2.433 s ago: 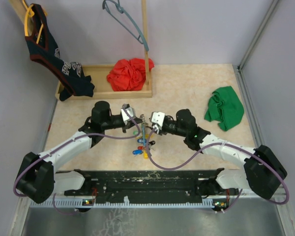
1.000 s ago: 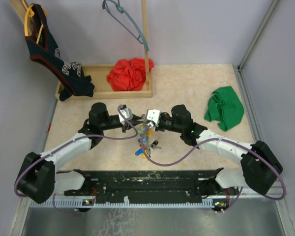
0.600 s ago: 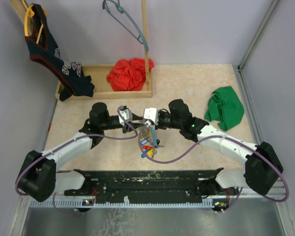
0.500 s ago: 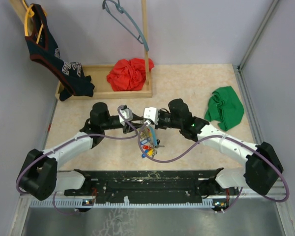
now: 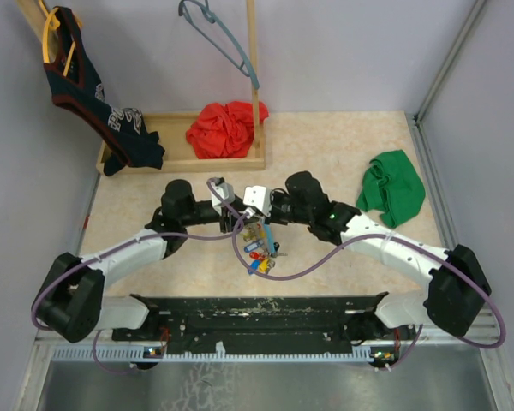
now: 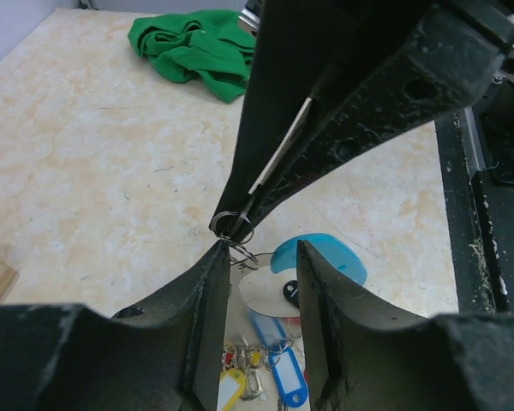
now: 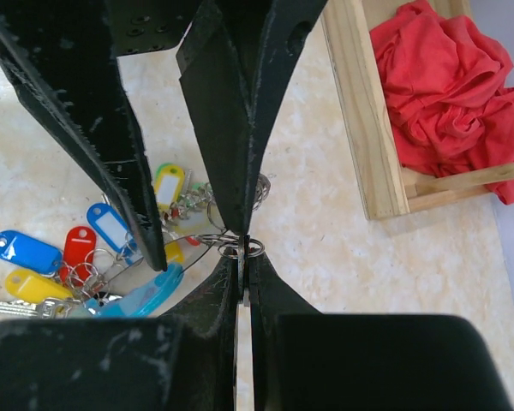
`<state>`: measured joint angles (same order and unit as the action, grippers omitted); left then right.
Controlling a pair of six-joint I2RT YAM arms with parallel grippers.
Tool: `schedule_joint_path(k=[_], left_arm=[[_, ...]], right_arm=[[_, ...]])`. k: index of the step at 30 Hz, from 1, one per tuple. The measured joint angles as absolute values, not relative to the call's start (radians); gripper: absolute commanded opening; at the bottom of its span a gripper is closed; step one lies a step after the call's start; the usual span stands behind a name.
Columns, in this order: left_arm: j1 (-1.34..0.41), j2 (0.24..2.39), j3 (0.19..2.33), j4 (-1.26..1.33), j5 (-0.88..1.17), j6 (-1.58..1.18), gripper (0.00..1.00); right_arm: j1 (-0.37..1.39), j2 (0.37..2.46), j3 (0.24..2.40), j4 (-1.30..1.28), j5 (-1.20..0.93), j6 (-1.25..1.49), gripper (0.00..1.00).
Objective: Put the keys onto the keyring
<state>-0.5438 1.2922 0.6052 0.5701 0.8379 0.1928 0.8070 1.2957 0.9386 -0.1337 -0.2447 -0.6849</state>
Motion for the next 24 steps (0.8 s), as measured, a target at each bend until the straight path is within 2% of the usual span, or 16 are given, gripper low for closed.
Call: schedule_joint_path(k=[11,15,19,24], left_arm=[[-0.556,1.327,0.605,0.603,0.755,0.131,0.41],[-0.559,1.334,0.607,0.604,0.731,0.131,0.29],[-0.561,1.339,0.609,0.603,0.727,0.130,0.08],[-0.561,1.348,0.611,0.600,0.722,0.135,0.00]], right_arm=[[0.818,1.297,0.939,-0.136,-0.222,-0.676,0.00],[0.818,1.297,0.939,-0.138,-0.218,-0.671,0.00],[0.818,1.297,0.939,-0.140,-0.215,-0.669,0.00],[0.818,1.297,0.939,-0.152,-0.196,-0.668,0.00]])
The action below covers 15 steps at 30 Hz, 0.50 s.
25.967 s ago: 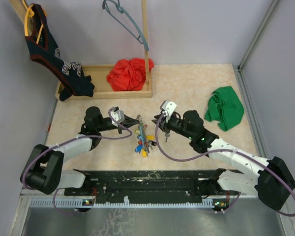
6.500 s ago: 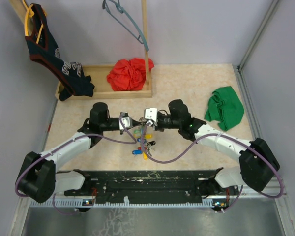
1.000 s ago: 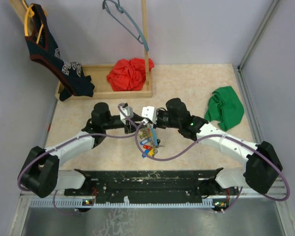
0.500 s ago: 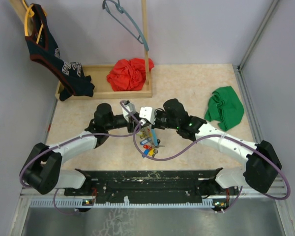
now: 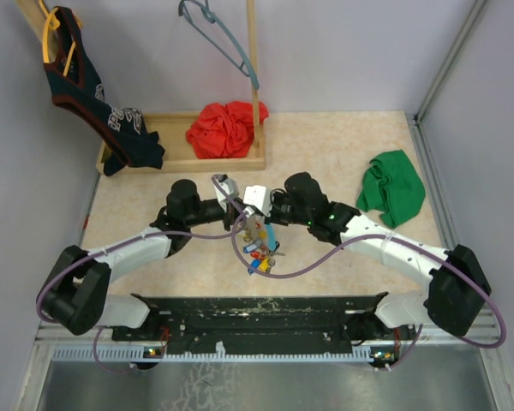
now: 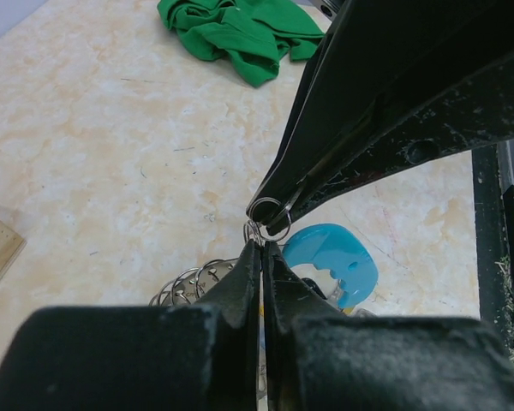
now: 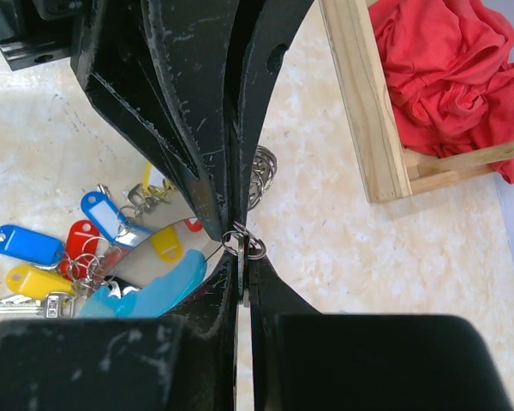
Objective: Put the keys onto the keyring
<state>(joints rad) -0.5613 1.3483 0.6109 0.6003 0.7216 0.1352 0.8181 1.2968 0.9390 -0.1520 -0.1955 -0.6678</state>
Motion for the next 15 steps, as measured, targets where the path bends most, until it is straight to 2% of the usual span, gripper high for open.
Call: schedule_joint_path(k=[8,15], left_arm=[[-0.567,1.343,0.611,0.592,0.689,0.156,0.00],[-0.575,1.331,0.599,0.611,0.680,0.147,0.00]], right_arm=[[0.813,1.275,0.923,-0.163,-0.147,-0.635,0.00],[0.776,1.228,0.808,-0.082,-0.146,-0.578,0.00]])
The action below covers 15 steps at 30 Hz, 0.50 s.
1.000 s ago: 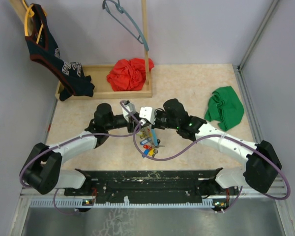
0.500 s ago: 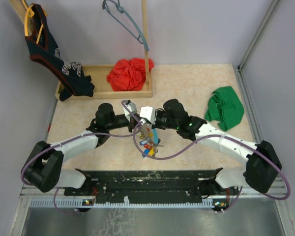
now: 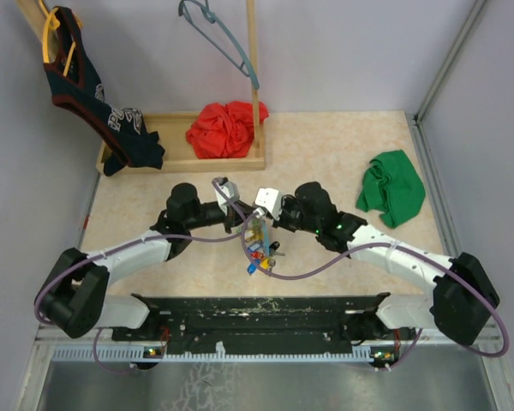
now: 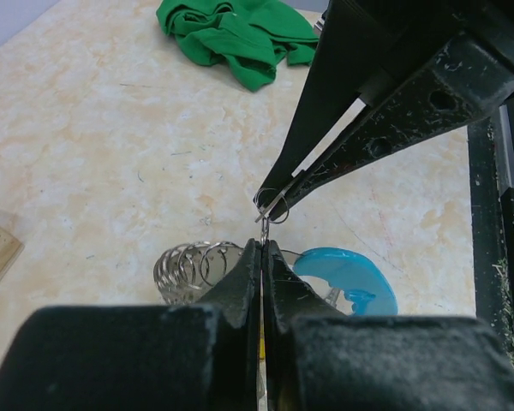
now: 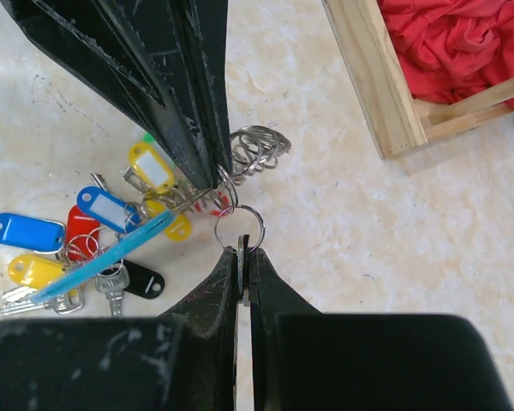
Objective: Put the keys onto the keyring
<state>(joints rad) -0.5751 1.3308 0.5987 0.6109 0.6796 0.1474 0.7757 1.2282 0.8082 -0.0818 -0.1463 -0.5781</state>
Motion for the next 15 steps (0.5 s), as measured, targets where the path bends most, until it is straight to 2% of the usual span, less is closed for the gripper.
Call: schedule_joint_path(k=[15], left_arm=[[-0.573,1.358,0.457,0.955,0.669,-0.039,0.00]], right_arm=[[0.769,1.311,0.770,-0.004,-0.278,-0.549,0.00]])
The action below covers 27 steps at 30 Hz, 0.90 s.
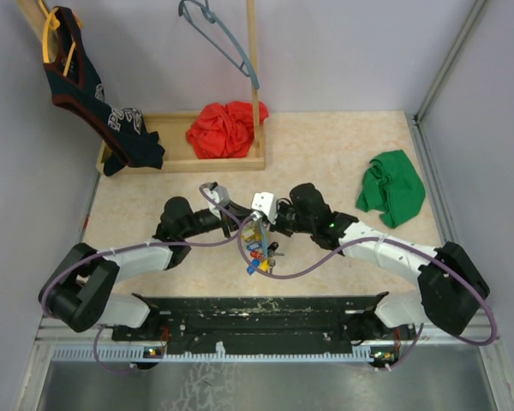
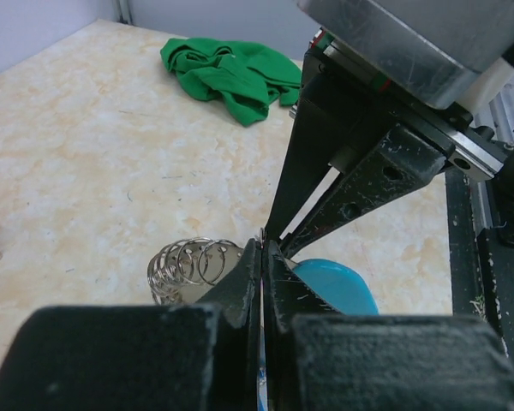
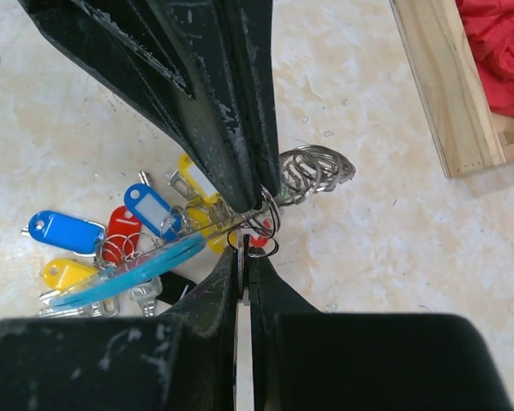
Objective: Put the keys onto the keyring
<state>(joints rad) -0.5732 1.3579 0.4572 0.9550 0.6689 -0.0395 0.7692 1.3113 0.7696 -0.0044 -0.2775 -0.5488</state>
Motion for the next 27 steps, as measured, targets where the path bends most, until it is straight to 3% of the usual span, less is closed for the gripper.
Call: schedule_joint_path(k=[3,5,9,20,27], left_arm=[[-0.573,1.372,0.446,1.013,0.668,-0.067,0.03],[-0.571,1.373,0.443,1.026,0.666,-0.071,0.21],[-0.566,1.365,0.443,1.015,0.665,-0.047,0.32],[-0.564,1.330,0.481,0.869,0.715,0.023,0.43],[-0.564,1.330,0.507,0.828,0.723,0.020,0.44]], right_arm=[[0.769,1.309,0.784,-0.024,-0.269,-0.552,0.00],[0.769,1.305,0.807,-0.053,-0.250,-0.566,0.00],[0.769,1.286,0.879,-0.118,-0.236,-0.599,0.00],[0.790,1.274,0.971,-0.203,-0.238,-0.647,0.00],[0.806,1.275,0.976,-0.234,-0.237,-0.653,0.00]])
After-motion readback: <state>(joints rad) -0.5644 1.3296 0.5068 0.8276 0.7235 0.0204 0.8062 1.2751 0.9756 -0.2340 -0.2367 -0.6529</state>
